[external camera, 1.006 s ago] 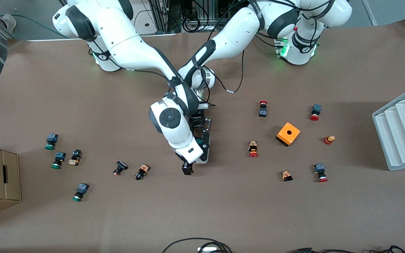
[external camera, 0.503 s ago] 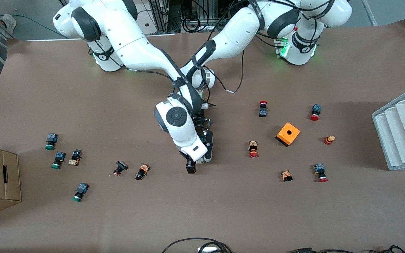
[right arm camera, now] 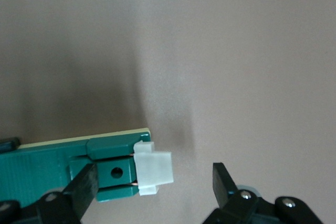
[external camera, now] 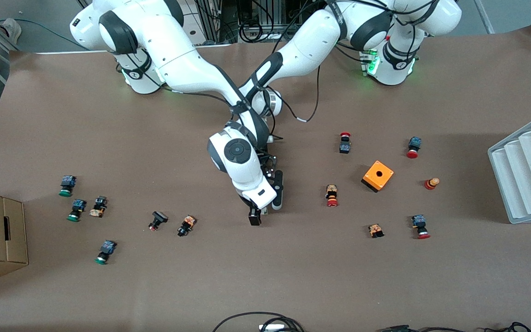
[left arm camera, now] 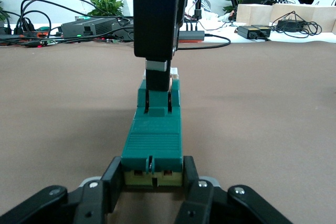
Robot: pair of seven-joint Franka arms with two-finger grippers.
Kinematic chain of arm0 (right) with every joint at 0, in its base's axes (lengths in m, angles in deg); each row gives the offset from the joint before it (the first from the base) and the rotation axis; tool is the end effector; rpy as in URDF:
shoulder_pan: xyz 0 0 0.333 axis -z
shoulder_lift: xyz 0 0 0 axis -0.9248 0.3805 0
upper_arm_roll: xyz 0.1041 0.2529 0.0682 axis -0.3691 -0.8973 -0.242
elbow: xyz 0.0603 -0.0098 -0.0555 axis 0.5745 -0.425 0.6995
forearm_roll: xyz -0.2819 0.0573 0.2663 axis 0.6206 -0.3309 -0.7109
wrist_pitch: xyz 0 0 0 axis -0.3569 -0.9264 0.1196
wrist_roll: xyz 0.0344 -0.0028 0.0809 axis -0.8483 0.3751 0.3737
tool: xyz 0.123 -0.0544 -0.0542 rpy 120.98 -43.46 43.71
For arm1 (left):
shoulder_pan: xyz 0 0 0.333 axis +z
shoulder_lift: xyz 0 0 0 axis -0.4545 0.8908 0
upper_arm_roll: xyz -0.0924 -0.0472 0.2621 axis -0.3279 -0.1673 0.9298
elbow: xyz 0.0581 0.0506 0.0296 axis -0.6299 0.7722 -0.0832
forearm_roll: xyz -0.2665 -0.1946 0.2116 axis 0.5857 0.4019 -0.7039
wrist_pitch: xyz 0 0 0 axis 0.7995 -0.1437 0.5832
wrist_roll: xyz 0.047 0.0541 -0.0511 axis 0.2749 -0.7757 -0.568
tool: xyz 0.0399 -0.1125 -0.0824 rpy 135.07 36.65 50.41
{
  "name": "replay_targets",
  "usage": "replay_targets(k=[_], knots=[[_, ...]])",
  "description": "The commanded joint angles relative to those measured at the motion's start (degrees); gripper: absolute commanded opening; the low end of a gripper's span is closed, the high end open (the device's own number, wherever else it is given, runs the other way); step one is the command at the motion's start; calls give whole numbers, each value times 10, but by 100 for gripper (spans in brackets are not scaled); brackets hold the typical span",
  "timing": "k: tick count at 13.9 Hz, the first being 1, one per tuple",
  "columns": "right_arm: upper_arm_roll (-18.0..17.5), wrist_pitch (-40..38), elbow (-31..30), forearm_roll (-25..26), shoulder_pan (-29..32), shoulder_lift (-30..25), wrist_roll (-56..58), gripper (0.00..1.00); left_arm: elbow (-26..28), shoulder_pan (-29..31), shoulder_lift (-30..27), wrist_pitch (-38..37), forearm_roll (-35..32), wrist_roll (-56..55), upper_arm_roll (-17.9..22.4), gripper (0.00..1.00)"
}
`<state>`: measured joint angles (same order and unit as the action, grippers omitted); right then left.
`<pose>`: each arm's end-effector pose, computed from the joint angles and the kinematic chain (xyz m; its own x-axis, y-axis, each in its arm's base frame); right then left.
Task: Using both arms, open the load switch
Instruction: 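Grasp the white lever with the right gripper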
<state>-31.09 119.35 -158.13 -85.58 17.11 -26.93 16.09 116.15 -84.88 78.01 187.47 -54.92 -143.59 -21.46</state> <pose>0.5750 0.4501 0.1576 0.0853 0.9896 0.1160 0.9712 -0.1086 0.2123 0.3517 -0.5418 0.0259 0.3125 0.0135 0.9498 0.0670 -0.9977 -0.0079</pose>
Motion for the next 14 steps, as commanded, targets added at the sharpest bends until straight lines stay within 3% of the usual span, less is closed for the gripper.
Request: replay_targets(k=[1, 14], knots=[[10, 12, 14, -14, -6, 20, -8, 96, -12, 3, 27, 15, -2, -11, 7, 52], [10, 14, 13, -14, -11, 27, -17, 96, -11, 3, 27, 15, -2, -10, 7, 52]])
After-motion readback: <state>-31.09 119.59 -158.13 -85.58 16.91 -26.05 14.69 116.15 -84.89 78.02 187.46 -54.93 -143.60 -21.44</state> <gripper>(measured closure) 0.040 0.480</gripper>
